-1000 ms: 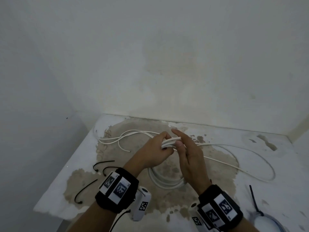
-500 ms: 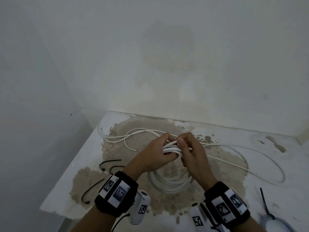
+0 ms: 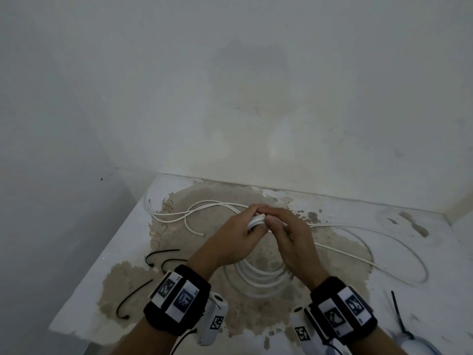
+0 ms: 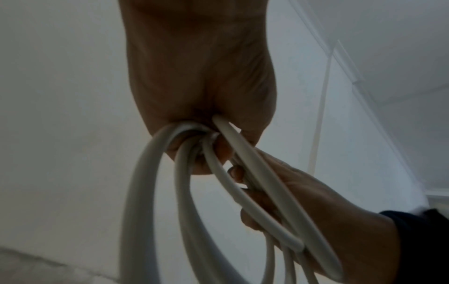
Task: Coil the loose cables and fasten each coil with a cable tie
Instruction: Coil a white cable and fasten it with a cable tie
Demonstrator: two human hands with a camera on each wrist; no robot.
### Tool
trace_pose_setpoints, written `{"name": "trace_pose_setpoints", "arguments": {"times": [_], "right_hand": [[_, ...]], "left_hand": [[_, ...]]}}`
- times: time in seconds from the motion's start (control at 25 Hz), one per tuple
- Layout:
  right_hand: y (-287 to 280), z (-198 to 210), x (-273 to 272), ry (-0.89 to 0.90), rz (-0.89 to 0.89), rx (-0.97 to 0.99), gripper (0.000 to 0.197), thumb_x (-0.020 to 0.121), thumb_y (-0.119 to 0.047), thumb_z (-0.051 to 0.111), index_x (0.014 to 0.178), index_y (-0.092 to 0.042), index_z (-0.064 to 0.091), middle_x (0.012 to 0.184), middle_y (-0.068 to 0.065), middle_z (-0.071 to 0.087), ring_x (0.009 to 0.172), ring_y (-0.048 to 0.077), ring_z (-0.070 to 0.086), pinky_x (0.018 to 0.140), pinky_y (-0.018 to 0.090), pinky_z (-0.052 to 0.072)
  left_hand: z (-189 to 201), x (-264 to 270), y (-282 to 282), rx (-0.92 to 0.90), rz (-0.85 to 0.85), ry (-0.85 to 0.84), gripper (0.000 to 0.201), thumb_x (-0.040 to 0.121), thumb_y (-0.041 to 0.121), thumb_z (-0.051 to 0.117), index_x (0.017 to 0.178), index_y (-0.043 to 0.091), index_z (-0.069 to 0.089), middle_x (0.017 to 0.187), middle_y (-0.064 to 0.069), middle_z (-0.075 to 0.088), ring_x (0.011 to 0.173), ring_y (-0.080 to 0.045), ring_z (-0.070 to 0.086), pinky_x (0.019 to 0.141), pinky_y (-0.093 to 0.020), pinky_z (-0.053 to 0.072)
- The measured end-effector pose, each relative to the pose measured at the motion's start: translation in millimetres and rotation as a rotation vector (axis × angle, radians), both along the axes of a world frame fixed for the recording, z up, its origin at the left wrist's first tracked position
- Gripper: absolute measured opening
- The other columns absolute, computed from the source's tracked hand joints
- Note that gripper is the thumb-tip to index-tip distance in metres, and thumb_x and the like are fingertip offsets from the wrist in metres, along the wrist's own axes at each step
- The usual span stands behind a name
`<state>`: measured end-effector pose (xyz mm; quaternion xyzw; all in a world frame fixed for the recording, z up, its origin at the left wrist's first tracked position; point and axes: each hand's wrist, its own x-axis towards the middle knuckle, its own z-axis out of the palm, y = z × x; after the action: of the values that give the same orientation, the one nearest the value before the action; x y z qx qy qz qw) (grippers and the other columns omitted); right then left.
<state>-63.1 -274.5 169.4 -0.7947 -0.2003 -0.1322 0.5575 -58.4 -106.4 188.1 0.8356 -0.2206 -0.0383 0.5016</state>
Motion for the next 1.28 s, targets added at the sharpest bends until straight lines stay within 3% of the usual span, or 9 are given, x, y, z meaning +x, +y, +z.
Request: {"name": "trace_pose_setpoints", "arguments": {"times": [0.12,0.28,0.44,0.6,0.84,0.92,1.0,1.16,1.28], "right_hand": [[-3.7,5.3,-2.0,0.217,0.016,0.121,0.036,0.098,-0.029,0.059,0.134,-0.03,0.053,0.087,0.001,0.067,0.059,0.009,0.06,0.056,0.028,0.05],[-17.4,0.3,-11.9,0.424,0.16,0.078,0.053,0.1,-0.008,0.057,0.137,-0.042,0.043,0.096,0.007,0.067,0.074,0.027,0.069,0.071,0.036,0.061],[-10.8,-8.2,-20.0,0.377,-0.05,0.214,0.053,0.104,0.004,0.038,0.122,-0.042,0.055,0.096,0.007,0.068,0.056,0.03,0.061,0.057,0.04,0.06],[-4.2,-8.3,-22.2,0.562,-0.067,0.463,0.055,0.1,0.01,0.028,0.116,-0.03,0.063,0.087,0.009,0.061,0.082,0.029,0.066,0.069,0.047,0.061],[-1.7,-15.2,-33.0,0.3,-0.036,0.092,0.082,0.089,0.011,0.051,0.143,-0.048,0.032,0.114,-0.021,0.063,0.071,0.012,0.066,0.064,0.042,0.06],[-2.9,-14.5,-30.3,0.158,-0.077,0.05,0.076,0.091,0.002,0.061,0.145,-0.045,0.034,0.119,-0.023,0.061,0.075,0.009,0.065,0.066,0.028,0.057],[-3.9,-10.0,-28.4,0.059,-0.085,-0.055,0.057,0.095,-0.012,0.064,0.133,-0.049,0.042,0.109,-0.017,0.064,0.073,0.007,0.064,0.065,0.024,0.053],[-4.6,-12.4,-30.1,0.077,-0.074,-0.088,0.025,0.102,-0.021,0.055,0.103,-0.046,0.053,0.073,-0.002,0.061,0.051,0.02,0.056,0.052,0.048,0.05],[-3.9,-15.5,-33.8,0.095,-0.016,-0.174,0.031,0.104,-0.017,0.047,0.125,-0.04,0.051,0.076,-0.006,0.062,0.057,0.012,0.057,0.058,0.038,0.052]], "left_hand": [[0.6,1.3,0.8,0.009,0.057,-0.033,0.024,0.103,0.031,0.045,0.124,0.026,0.054,0.098,0.01,0.067,0.081,0.002,0.063,0.072,-0.028,0.053],[3.1,6.7,8.8,-0.123,0.187,0.098,0.013,0.103,0.021,0.047,0.107,0.017,0.058,0.049,0.01,0.046,0.039,-0.007,0.041,0.043,-0.027,0.039],[7.6,7.4,-1.1,-0.038,0.163,0.122,0.015,0.099,0.025,0.053,0.093,0.012,0.058,0.06,0.001,0.05,0.041,-0.016,0.054,0.048,-0.039,0.05],[15.1,11.3,-5.3,-0.01,0.155,0.126,0.022,0.09,0.035,0.068,0.09,0.013,0.064,0.069,-0.007,0.06,0.047,-0.015,0.057,0.045,-0.028,0.049],[25.2,9.9,-8.1,0.01,0.128,0.162,0.019,0.094,0.034,0.061,0.095,0.016,0.065,0.058,0.008,0.05,0.045,-0.008,0.044,0.042,-0.025,0.038],[27.8,10.5,-10.6,0.031,0.146,0.191,0.025,0.096,0.036,0.058,0.093,0.012,0.063,0.058,0.005,0.046,0.043,-0.007,0.041,0.041,-0.023,0.036],[28.2,11.9,-11.7,0.011,0.168,0.24,0.032,0.095,0.042,0.056,0.09,0.011,0.061,0.056,0.007,0.045,0.04,-0.005,0.039,0.042,-0.022,0.034],[19.5,12.6,-14.8,0.112,0.246,0.155,0.039,0.09,0.063,0.049,0.087,0.025,0.059,0.079,0.009,0.064,0.071,-0.003,0.059,0.064,-0.027,0.042],[13.2,13.3,-16.8,0.179,0.301,0.002,0.04,0.096,0.059,0.038,0.086,0.024,0.054,0.079,0.009,0.057,0.079,-0.013,0.056,0.068,-0.029,0.039]]}}
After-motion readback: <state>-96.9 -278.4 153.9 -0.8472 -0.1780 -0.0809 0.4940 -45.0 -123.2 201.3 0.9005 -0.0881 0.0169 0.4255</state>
